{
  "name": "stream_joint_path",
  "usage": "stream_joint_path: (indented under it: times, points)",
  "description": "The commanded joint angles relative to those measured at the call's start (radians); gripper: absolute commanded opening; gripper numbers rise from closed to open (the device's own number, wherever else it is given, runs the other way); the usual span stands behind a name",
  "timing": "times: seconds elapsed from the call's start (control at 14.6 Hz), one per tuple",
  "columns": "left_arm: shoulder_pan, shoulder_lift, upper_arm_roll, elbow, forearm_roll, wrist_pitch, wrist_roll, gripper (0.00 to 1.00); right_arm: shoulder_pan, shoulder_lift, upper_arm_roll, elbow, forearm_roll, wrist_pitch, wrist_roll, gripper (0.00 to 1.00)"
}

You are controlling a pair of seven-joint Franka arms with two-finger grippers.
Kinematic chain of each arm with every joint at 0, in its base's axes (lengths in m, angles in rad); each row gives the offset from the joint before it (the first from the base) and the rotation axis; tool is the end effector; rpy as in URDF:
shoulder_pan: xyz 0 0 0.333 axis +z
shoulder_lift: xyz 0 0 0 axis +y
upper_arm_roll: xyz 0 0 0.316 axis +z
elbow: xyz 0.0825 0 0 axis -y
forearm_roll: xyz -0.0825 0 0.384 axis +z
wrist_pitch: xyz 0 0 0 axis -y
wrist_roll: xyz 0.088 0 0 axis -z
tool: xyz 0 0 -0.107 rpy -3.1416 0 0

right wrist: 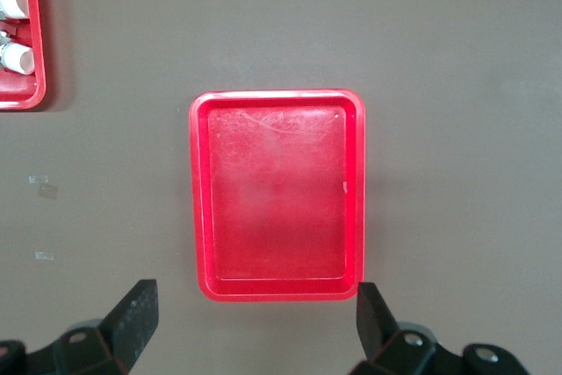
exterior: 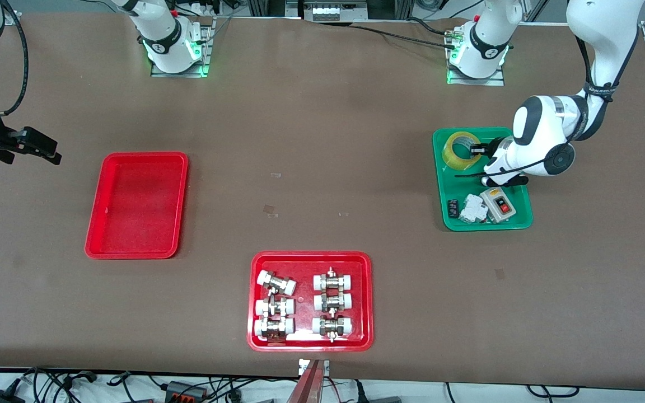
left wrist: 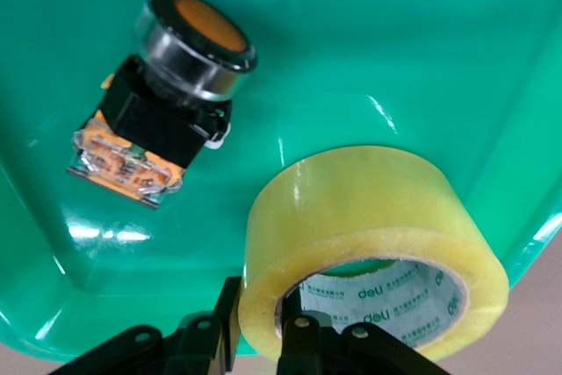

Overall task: Left arm passes tape to right arm into tray
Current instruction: 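Lower the left gripper onto the yellow tape roll and grasp it, then lift the tape with the left gripper while the right gripper rises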

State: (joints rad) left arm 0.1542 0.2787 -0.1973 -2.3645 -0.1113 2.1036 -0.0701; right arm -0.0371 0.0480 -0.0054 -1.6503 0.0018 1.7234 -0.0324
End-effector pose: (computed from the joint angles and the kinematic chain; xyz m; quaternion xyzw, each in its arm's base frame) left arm 0.4431 -0.0292 0.1822 0.9609 0.0493 -0.2677 0.0506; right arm 0.5791 -0.0244 0.5729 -0.9999 0.0052 -0.0126 0.0003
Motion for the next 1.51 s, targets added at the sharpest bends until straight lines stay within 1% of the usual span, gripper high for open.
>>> stream_joint_path:
  times: [0.0,0.07,0.34,0.48,0.62,0.82,0.89,1.03,1.24,1.31,1.44]
  points:
    - [0.001,-0.009,-0.016,0.037,-0.022,-0.036,0.015,0.15,0.005,-0.003,0.008,0.006,-0.005,-0.001,0.002,1.0]
    - [0.001,-0.01,-0.016,0.068,-0.022,-0.072,0.016,0.16,0.008,-0.007,0.008,0.006,-0.005,-0.001,0.002,1.0]
    - [-0.005,-0.001,-0.014,0.269,-0.019,-0.292,0.021,0.16,0.054,-0.004,0.008,0.02,0.004,-0.002,0.0,1.0]
    - [-0.021,-0.003,-0.02,0.359,-0.019,-0.385,0.024,0.16,0.107,0.018,0.008,0.018,0.007,-0.005,-0.007,1.0]
    - [-0.045,-0.003,-0.036,0.437,-0.04,-0.46,0.012,0.15,0.158,0.032,0.008,0.023,0.02,-0.054,0.002,1.0]
    - [-0.071,-0.003,-0.06,0.572,-0.21,-0.615,0.001,0.08,0.169,0.052,0.008,0.018,0.14,-0.085,-0.007,1.0]
    - [-0.09,-0.003,-0.071,0.621,-0.261,-0.651,-0.022,0.06,0.177,0.1,0.008,0.023,0.147,-0.09,-0.007,1.0]
    - [-0.139,-0.003,-0.083,0.704,-0.373,-0.704,-0.129,0.05,0.177,0.115,0.008,0.04,0.147,-0.108,-0.011,1.0]
    - [-0.231,0.013,-0.083,0.807,-0.545,-0.705,-0.226,0.04,0.168,0.153,0.007,0.046,0.155,-0.105,-0.053,1.0]
    - [-0.252,0.028,-0.083,0.838,-0.595,-0.697,-0.234,0.04,0.167,0.153,0.007,0.053,0.185,-0.108,-0.069,1.0]
    - [-0.292,0.046,-0.083,0.879,-0.668,-0.668,-0.26,0.04,0.171,0.155,0.007,0.053,0.303,-0.111,-0.061,1.0]
